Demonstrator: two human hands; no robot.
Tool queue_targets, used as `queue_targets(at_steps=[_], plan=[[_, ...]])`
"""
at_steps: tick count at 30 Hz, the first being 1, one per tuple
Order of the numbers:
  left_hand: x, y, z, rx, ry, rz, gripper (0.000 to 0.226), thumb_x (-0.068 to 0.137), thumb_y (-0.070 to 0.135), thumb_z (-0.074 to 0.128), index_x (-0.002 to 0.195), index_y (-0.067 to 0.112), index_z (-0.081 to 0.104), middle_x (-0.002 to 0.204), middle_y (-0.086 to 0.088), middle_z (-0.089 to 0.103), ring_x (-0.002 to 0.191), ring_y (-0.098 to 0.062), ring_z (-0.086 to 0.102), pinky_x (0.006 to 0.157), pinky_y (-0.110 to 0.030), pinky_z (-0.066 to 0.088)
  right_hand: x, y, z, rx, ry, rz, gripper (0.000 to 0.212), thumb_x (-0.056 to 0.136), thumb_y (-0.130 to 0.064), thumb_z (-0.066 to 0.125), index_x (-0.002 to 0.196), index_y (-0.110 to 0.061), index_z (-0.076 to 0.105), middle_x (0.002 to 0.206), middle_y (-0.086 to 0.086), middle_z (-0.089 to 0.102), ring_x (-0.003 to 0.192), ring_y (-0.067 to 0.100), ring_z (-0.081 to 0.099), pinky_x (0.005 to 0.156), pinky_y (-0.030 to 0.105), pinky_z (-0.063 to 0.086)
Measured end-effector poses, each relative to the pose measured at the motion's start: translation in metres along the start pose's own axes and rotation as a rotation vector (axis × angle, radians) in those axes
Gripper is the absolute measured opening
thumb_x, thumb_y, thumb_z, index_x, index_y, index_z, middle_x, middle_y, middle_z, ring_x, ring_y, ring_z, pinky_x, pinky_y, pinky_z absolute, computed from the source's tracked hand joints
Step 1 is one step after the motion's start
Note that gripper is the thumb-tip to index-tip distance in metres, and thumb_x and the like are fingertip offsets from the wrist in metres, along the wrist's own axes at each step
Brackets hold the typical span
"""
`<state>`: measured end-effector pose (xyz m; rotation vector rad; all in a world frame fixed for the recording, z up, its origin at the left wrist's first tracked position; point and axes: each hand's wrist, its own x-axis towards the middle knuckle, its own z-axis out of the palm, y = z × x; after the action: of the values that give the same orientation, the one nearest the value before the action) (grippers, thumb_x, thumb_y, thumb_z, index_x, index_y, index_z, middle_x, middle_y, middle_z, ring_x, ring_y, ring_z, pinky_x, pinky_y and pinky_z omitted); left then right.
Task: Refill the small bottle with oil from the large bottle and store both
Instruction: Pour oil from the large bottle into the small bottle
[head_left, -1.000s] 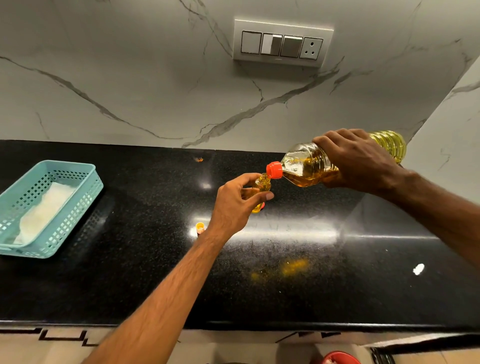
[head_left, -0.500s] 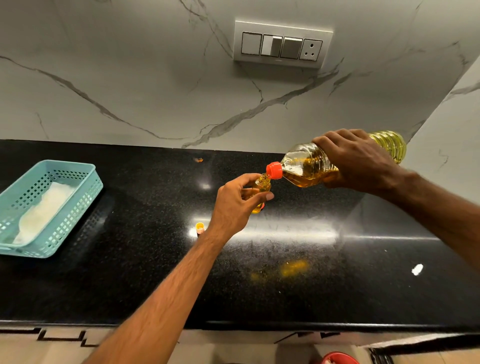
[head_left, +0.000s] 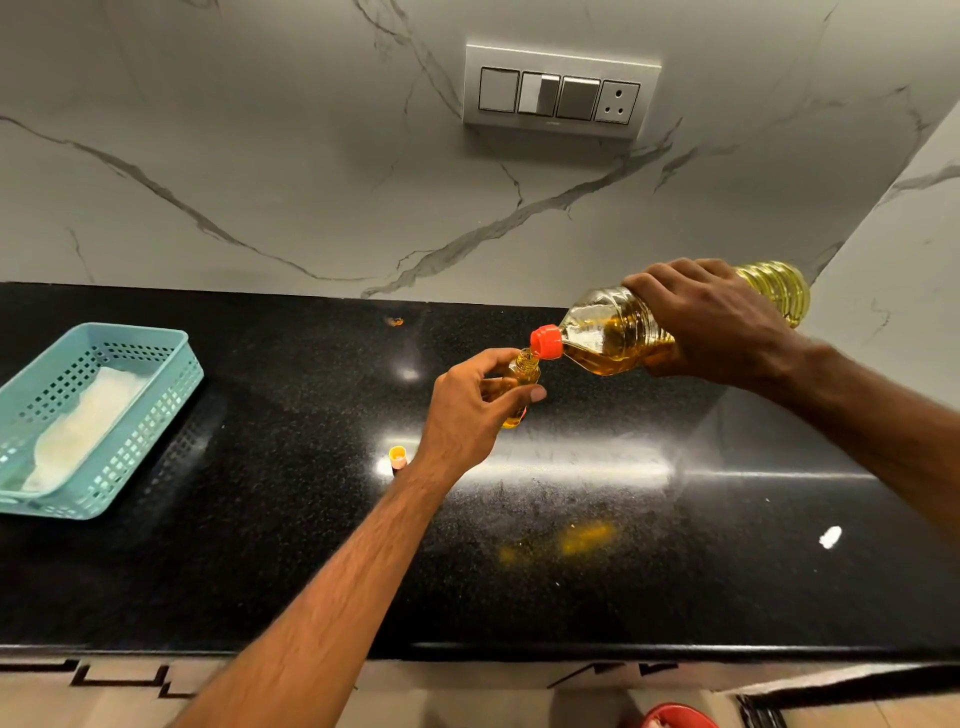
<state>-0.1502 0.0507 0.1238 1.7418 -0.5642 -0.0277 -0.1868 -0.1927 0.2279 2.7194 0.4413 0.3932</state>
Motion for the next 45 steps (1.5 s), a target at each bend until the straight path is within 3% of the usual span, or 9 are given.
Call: queue_targets(at_steps=[3,10,22,27,34,42,45], plan=[[-0.0006,0.0010,0.0000,-0.013,0.002,-0.007,0.036,0.079,0.025,0.076,0.113,0.022,0.064,0.093,0.012,0.069,0.087,-0.002,0.068,0.076,-0.013,0.054,-0.0003,0.0001,-0.0003,0.000,0.000,-0.002,0.092,0.053,-0.040,0.090,0.127,-0.002,0.050,0.114,0.021,0.064,0.099,0.040,0.063,0.088,0.052,0.049],[-0.0013,0.0008,-0.0002,-0.030,0.002,-0.015,0.035,0.080,0.024,0.077,0.113,0.023,0.064,0.096,0.006,0.071,0.089,-0.010,0.070,0.079,-0.023,0.058,-0.0003,-0.0001,-0.0004,0.000,-0.006,-0.002,0.093,0.052,-0.039,0.090,0.127,-0.002,0.050,0.115,0.020,0.064,0.100,0.039,0.062,0.089,0.051,0.048],[-0.0004,0.0013,-0.0010,-0.003,0.009,0.001,0.038,0.081,0.025,0.075,0.116,0.018,0.064,0.098,0.006,0.069,0.090,-0.005,0.068,0.077,-0.012,0.054,0.0007,-0.0012,-0.0010,0.008,-0.004,0.000,0.091,0.053,-0.037,0.091,0.127,-0.002,0.050,0.114,0.021,0.064,0.099,0.040,0.063,0.089,0.052,0.048],[0.0000,0.0006,-0.0014,0.010,0.010,0.005,0.039,0.081,0.026,0.075,0.118,0.018,0.064,0.101,0.003,0.071,0.093,-0.010,0.069,0.083,-0.021,0.056,0.0009,-0.0013,-0.0021,0.007,-0.007,0.005,0.093,0.052,-0.038,0.091,0.127,-0.002,0.050,0.115,0.021,0.064,0.101,0.040,0.062,0.090,0.052,0.048],[0.0006,0.0007,-0.0017,0.022,0.011,0.012,0.040,0.081,0.026,0.075,0.118,0.016,0.064,0.099,0.006,0.069,0.090,-0.008,0.068,0.079,-0.015,0.055,0.0017,-0.0009,-0.0017,-0.001,-0.010,0.009,0.092,0.053,-0.039,0.090,0.127,-0.002,0.051,0.114,0.020,0.064,0.100,0.040,0.062,0.089,0.051,0.048],[-0.0005,0.0015,-0.0014,0.008,0.002,0.005,0.038,0.081,0.025,0.075,0.116,0.017,0.064,0.092,0.017,0.066,0.081,0.010,0.065,0.074,-0.009,0.052,0.0015,-0.0008,-0.0023,-0.009,-0.015,0.009,0.092,0.053,-0.041,0.089,0.128,-0.003,0.050,0.115,0.020,0.064,0.100,0.039,0.062,0.089,0.051,0.048],[-0.0004,0.0015,-0.0012,0.008,0.003,0.007,0.039,0.080,0.026,0.075,0.117,0.016,0.064,0.092,0.016,0.067,0.081,0.008,0.066,0.073,-0.010,0.053,0.0017,-0.0006,-0.0024,-0.011,-0.015,0.007,0.093,0.053,-0.041,0.089,0.128,-0.003,0.050,0.115,0.020,0.064,0.100,0.039,0.062,0.089,0.051,0.049]])
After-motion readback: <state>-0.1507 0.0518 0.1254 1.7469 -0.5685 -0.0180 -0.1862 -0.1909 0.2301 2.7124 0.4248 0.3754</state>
